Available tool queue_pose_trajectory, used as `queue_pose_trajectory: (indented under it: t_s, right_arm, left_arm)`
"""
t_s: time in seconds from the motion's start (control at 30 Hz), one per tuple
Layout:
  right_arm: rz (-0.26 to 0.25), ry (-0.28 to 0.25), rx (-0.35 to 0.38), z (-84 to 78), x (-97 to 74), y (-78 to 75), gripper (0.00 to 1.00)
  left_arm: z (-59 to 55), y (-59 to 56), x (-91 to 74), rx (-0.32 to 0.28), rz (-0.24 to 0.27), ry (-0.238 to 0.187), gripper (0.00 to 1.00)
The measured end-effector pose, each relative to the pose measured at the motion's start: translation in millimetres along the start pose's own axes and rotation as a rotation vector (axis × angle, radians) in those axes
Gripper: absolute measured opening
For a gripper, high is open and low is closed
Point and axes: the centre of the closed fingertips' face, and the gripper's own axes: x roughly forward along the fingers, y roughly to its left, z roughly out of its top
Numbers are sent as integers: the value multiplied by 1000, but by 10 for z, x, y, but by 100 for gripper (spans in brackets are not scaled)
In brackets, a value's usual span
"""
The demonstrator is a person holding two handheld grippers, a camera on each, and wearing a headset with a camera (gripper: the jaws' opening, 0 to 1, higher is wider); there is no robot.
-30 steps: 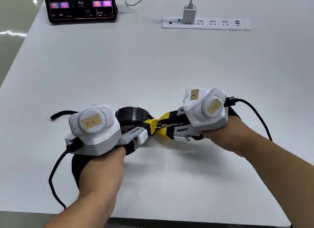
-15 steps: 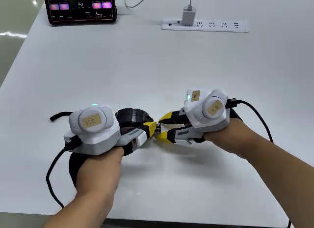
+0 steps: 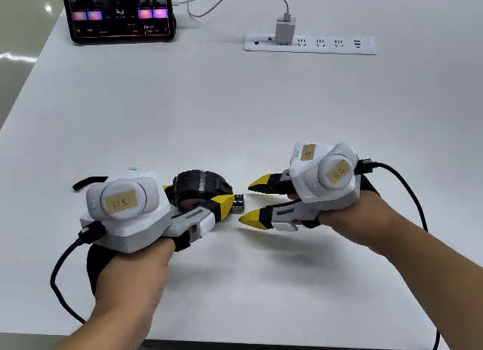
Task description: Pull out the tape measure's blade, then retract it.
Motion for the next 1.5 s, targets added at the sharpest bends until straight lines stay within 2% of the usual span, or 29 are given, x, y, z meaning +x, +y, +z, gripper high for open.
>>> queue_pose_trajectory:
  t_s: [0.13, 0.2, 0.37, 0.5, 0.67, 0.93, 1.33, 1.5]
  right_arm:
    - [-10, -13, 14, -11, -48, 31, 34]
    - [-11, -11, 18, -24, -46, 41, 34]
    - [-23, -16, 21, -20, -76, 43, 36]
    - [-67, -20, 20, -11, -128, 1, 48]
    - [-107, -33, 33, -3, -262, -2, 56]
    - [-165, -31, 39, -12, -479, 19, 63]
    - [-199, -35, 56, -60, -705, 125, 68]
    - [-223, -39, 71, -92, -806, 141, 70]
  left_arm:
    - [13, -23, -61, 11, -33, -12, 60]
    - [6, -23, -83, 36, -38, -10, 59]
    - [34, -48, -112, 52, -56, -17, 60]
    - [57, -61, -144, 68, -77, -25, 61]
    - [70, -91, -223, 114, -109, -35, 64]
    - [8, -85, -370, 151, -145, -20, 71]
    - [-48, -35, -526, 225, -185, -4, 75]
    - [-69, -17, -573, 237, -201, 3, 75]
